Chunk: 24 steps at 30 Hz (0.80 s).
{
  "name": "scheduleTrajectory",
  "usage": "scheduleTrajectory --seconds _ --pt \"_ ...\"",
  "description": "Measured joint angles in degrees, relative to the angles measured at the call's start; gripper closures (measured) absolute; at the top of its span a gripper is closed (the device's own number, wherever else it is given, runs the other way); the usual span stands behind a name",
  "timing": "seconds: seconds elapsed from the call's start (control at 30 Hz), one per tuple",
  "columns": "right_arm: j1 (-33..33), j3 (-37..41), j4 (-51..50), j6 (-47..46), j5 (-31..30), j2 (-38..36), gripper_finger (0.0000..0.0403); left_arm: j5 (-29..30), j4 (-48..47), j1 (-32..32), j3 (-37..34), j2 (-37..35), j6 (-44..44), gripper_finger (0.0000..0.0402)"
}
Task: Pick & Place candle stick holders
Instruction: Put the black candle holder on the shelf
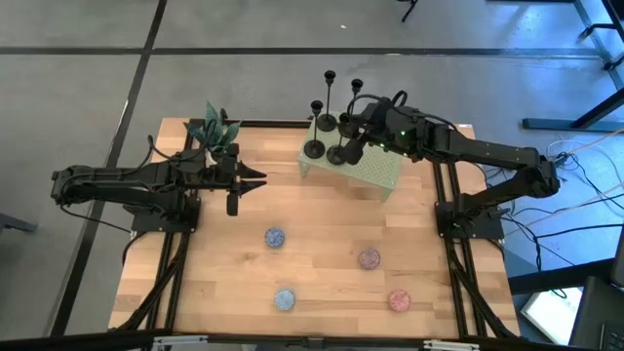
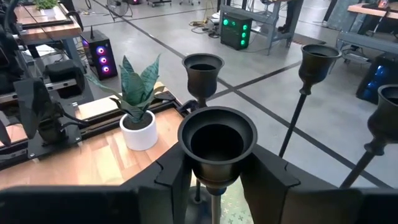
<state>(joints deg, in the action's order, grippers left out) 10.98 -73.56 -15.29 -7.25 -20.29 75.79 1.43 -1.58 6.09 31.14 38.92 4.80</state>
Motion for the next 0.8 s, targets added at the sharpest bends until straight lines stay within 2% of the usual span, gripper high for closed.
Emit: scheduleTrajectory --seconds 0.63,0.8 --pt "0.00 -0.04 -0.32 0.22 -0.05 1.16 0.0273 0.02 -0.18 0.00 -0.01 -0.02 0.00 0.0315" --pt "0.00 -0.04 -0.70 3.24 -0.01 1.25 0.0255 0.02 -0.25 0.01 0.00 -0.02 0.00 0.0315"
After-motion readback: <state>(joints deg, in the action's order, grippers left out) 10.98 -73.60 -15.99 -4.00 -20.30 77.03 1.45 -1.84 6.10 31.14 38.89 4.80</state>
